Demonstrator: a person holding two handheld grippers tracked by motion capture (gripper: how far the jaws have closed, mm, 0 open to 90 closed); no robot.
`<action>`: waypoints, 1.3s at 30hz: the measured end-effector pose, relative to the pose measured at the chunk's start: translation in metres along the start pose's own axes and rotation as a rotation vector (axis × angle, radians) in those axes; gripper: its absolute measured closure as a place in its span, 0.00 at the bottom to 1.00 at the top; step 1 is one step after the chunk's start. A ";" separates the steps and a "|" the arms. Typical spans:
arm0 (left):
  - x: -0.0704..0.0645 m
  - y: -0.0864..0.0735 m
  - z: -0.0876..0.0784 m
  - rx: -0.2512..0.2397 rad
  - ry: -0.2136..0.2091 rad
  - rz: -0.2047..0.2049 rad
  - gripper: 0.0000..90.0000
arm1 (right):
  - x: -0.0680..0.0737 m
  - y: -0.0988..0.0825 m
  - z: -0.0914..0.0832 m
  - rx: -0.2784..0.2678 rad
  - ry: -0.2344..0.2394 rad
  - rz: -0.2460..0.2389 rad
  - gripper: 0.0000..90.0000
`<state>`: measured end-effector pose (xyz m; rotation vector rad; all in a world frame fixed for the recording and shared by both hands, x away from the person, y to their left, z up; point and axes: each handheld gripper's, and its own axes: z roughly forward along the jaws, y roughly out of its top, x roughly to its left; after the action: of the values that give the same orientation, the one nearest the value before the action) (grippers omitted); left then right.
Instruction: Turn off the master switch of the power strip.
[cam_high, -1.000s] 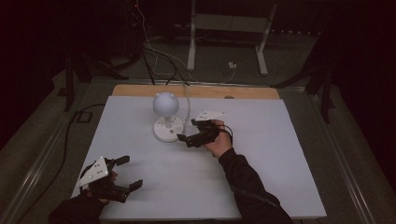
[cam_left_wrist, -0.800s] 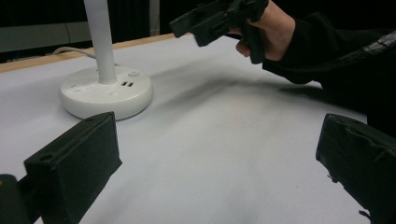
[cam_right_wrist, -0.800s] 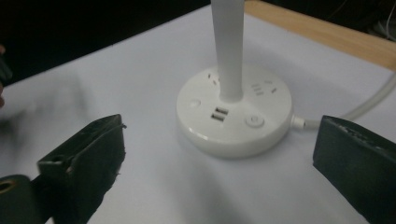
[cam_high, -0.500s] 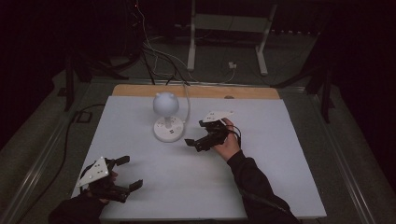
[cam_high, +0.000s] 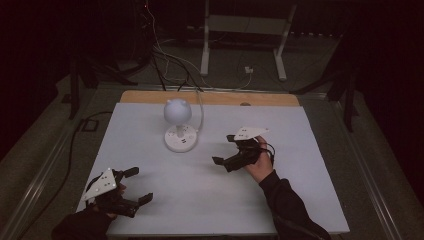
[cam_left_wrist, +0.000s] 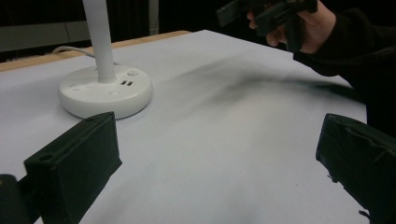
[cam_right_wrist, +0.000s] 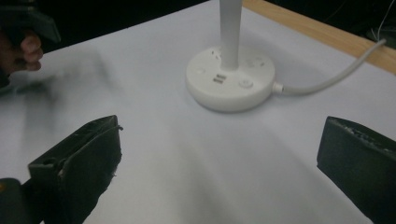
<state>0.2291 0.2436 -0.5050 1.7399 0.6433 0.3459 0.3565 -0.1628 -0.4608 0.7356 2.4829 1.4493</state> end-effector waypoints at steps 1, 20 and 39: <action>0.000 0.000 0.000 0.000 -0.001 0.000 0.00 | 0.000 -0.003 -0.003 0.000 -0.008 0.000 0.00; -0.001 0.000 0.001 0.002 -0.004 0.002 0.00 | 0.005 -0.068 -0.065 0.026 -0.140 0.038 0.00; -0.001 0.000 0.001 0.009 -0.004 0.002 0.00 | 0.010 -0.123 -0.104 0.112 -0.279 0.098 0.00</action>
<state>0.2291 0.2421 -0.5049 1.7497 0.6406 0.3415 0.2676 -0.2880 -0.5121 1.0179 2.3546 1.1512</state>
